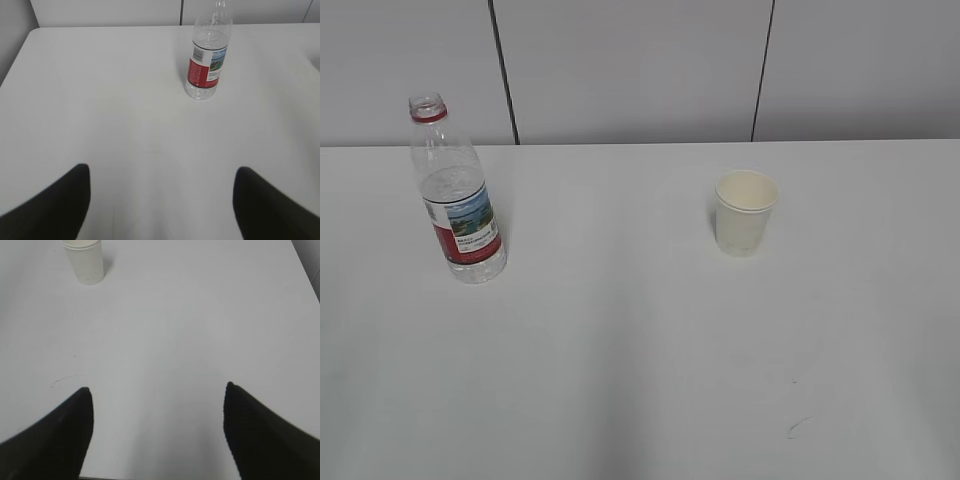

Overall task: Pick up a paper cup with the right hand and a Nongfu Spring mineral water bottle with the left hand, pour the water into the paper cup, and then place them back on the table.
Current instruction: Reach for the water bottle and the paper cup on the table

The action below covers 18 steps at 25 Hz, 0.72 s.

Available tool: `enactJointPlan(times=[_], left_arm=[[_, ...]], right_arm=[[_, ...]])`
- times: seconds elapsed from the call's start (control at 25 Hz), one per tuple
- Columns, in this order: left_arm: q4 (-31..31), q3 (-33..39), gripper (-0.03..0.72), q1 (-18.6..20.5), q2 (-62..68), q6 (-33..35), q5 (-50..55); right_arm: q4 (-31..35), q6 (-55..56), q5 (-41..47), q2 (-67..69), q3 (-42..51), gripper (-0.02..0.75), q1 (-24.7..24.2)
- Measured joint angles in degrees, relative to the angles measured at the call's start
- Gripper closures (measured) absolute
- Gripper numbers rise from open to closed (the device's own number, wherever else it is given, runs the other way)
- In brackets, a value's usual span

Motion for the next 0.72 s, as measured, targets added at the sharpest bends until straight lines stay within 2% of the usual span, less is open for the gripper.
enactJointPlan(times=[0.72], left_arm=[[0.0,0.0,0.162,0.0,0.0,0.0,0.0]], right_arm=[[-0.73,0.0,-0.32,0.13,-1.31,0.142,0.0]])
